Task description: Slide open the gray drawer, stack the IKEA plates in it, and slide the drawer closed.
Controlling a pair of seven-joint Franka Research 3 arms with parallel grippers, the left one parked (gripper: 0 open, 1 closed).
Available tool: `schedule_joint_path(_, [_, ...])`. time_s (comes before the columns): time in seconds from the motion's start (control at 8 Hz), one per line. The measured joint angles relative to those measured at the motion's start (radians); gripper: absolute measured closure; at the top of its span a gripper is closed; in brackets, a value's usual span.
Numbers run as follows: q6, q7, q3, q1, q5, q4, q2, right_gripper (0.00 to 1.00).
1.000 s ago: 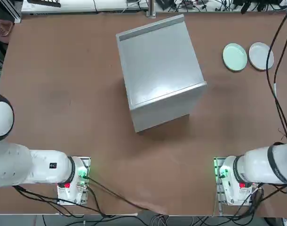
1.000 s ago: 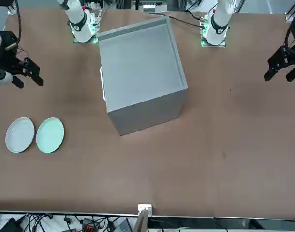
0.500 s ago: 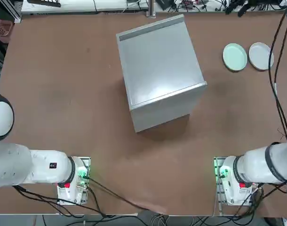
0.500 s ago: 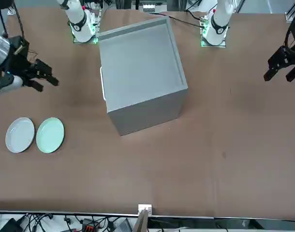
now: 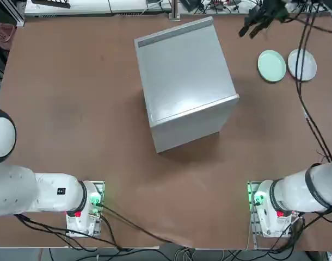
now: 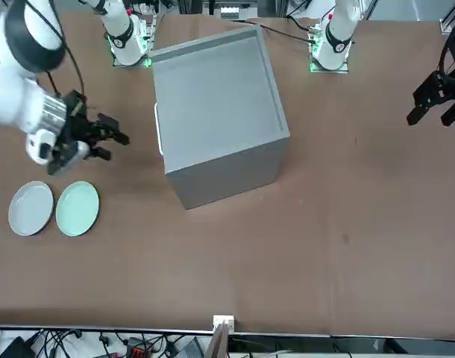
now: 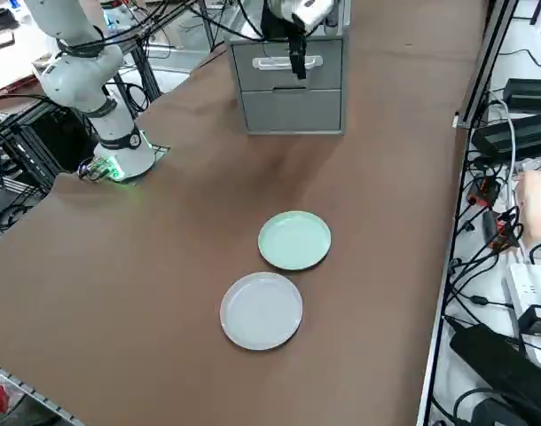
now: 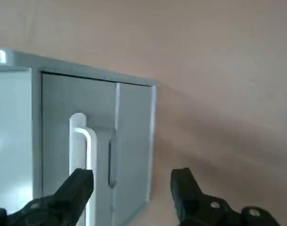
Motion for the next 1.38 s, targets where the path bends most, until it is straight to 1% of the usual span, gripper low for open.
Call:
schedule_joint_path(0.25, [0.069, -0.008, 0.002, 0.058, 0.060, -0.049, 0.015, 0.00])
schedule_joint_path(0.38, [0.077, -0.008, 0.002, 0.078, 0.070, -0.066, 0.019, 0.00])
schedule_joint_path(0.75, [0.077, -0.008, 0.002, 0.090, 0.124, -0.113, 0.027, 0.00])
schedule_joint_path(1.0, [0.077, -0.010, 0.002, 0.097, 0.161, -0.128, 0.050, 0.00])
schedule_joint_path(1.38, [0.081, -0.015, 0.002, 0.110, 0.175, -0.133, 0.066, 0.00])
